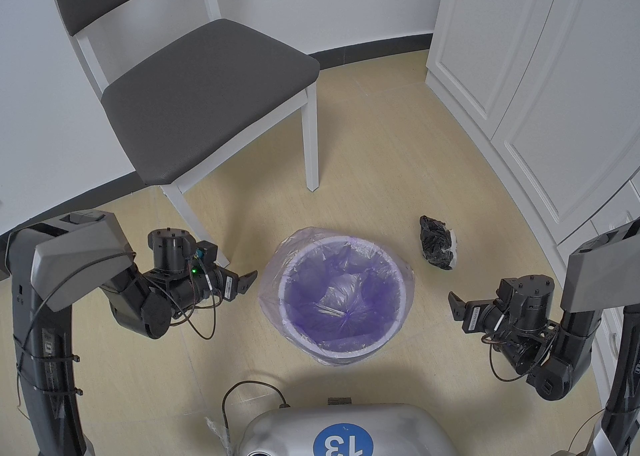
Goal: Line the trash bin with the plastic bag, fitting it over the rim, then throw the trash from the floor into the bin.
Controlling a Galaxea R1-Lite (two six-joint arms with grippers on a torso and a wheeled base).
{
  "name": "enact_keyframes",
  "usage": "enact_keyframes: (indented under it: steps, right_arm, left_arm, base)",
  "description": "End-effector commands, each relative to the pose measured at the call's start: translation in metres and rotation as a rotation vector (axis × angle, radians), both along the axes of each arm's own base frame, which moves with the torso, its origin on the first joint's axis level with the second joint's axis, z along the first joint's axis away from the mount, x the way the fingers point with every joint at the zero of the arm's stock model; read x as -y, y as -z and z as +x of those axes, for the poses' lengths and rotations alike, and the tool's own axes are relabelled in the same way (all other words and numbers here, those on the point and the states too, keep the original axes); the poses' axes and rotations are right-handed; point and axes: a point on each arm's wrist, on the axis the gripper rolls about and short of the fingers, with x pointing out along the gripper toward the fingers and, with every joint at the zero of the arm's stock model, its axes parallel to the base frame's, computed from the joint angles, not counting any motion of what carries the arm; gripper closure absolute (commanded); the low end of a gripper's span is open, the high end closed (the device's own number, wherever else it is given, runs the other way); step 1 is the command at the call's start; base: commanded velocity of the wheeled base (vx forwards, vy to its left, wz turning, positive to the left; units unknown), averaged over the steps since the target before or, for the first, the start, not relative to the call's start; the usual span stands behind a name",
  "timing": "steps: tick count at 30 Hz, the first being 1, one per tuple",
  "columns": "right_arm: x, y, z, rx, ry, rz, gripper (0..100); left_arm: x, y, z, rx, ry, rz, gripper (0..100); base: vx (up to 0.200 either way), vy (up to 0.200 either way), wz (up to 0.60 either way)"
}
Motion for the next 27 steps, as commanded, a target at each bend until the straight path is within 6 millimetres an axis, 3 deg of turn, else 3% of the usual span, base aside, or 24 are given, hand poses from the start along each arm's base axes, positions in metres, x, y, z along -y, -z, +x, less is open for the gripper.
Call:
enact_keyframes:
  steps: [1, 8, 20, 27]
  right_arm:
    - [-0.001, -0.002, 0.000, 0.017, -0.002, 0.005, 0]
    - [-0.001, -0.003, 0.000, 0.018, -0.002, 0.007, 0]
    - [-0.001, -0.002, 0.000, 0.018, -0.003, 0.007, 0]
    - [0.000, -0.003, 0.001, 0.022, 0.000, 0.010, 0]
  left_arm:
    - [0.013, -0.031, -0.007, 0.075, 0.028, -0.036, 0]
    - [0.025, -0.031, -0.003, 0.074, 0.042, -0.068, 0]
    - [0.055, -0.019, 0.026, 0.062, 0.083, -0.079, 0]
    - [0.060, -0.012, 0.039, 0.051, 0.077, -0.075, 0]
  base:
    - [0.000, 0.000, 0.00]
    - [0.000, 0.000, 0.00]
    - [0.000, 0.000, 0.00]
    - [0.000, 0.000, 0.00]
